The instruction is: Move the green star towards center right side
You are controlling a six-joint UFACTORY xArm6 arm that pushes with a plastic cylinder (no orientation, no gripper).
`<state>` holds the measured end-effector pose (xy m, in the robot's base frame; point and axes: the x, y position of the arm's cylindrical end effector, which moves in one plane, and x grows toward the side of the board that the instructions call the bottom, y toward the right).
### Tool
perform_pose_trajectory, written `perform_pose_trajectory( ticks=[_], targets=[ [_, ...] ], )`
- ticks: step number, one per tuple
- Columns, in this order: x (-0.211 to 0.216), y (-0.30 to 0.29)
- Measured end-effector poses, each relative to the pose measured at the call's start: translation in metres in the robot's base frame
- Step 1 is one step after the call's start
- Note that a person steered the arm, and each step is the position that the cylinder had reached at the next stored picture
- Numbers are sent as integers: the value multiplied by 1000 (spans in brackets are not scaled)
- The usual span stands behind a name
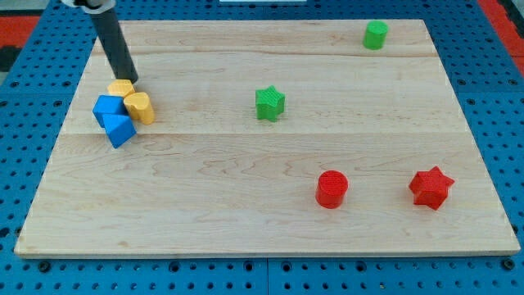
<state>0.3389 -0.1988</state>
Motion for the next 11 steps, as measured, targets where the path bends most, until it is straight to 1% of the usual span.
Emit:
perform_pose_trajectory(
  ticks=[1, 2, 4, 5, 7, 8, 9, 10, 11],
  targets=[
    [13, 38],
    [13, 69],
    [27, 170],
    [54, 177],
    [39, 301],
    [53, 263],
    [72, 238],
    [73, 289],
    [59, 312]
  ],
)
